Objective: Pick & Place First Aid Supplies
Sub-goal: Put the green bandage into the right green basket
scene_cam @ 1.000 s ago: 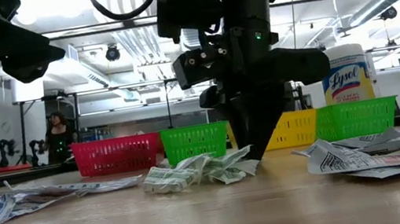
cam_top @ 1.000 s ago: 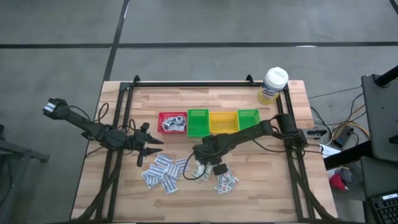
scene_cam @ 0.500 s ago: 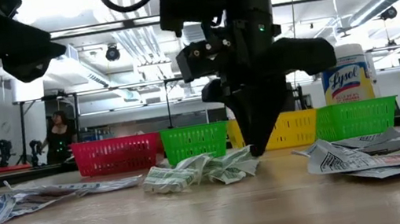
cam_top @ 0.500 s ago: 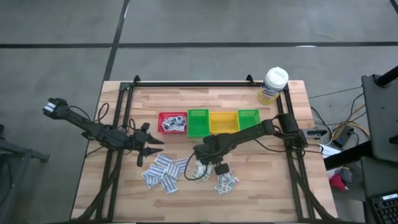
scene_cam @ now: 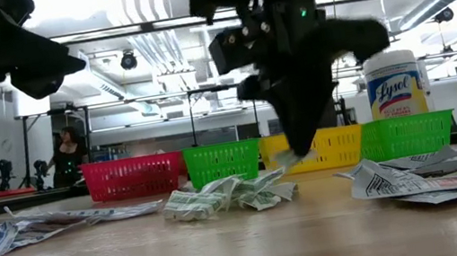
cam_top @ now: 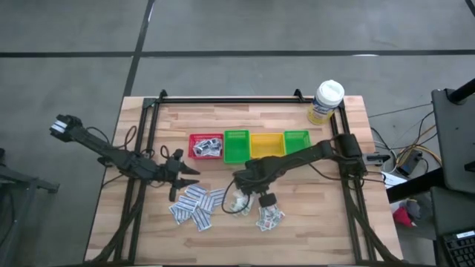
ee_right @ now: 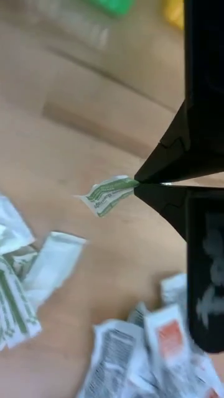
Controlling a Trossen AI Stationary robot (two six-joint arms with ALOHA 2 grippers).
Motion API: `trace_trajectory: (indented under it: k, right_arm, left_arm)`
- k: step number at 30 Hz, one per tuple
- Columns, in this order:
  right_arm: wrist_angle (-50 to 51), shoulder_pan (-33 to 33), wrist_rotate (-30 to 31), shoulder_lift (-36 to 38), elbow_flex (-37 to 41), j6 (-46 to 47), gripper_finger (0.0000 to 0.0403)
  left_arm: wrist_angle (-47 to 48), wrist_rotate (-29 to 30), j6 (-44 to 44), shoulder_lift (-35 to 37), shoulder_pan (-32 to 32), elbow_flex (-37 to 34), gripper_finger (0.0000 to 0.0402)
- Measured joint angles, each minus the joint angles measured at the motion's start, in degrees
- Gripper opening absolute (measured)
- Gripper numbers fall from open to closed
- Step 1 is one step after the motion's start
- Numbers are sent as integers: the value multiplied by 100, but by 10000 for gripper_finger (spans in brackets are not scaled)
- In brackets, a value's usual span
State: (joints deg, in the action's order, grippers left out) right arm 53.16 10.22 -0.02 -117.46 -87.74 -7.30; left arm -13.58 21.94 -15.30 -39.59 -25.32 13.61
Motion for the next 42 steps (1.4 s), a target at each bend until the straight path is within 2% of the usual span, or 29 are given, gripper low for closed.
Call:
trace_trajectory:
  k: [6, 9, 18, 27, 33, 37, 42]
  right_arm:
    - [620, 0, 33, 508, -2, 556, 9]
    - [877, 2, 275, 824, 16, 875, 9]
    - [1344, 2, 1709, 1872, 267, 1983, 8]
    - [1298, 0, 3197, 2779, 1120, 3520, 8]
    - [1310, -64, 3493, 3214, 1705, 4870, 8]
    - [1423, -259, 3476, 3476, 2080, 5848, 8]
    - [1428, -710, 3186, 3752, 2607, 6369, 8]
  left_arm:
    - [-196, 0, -17, -190, -1, 2, 136]
    - [-240, 0, -19, -263, -1, 2, 136]
    - [-241, 0, -84, -414, -1, 2, 136]
    - [-241, 0, -100, -428, -1, 2, 136]
    - [-273, 0, -173, -429, -2, 2, 136]
    - [-293, 0, -172, -430, -2, 2, 136]
    - [-318, 0, -220, -430, -2, 2, 136]
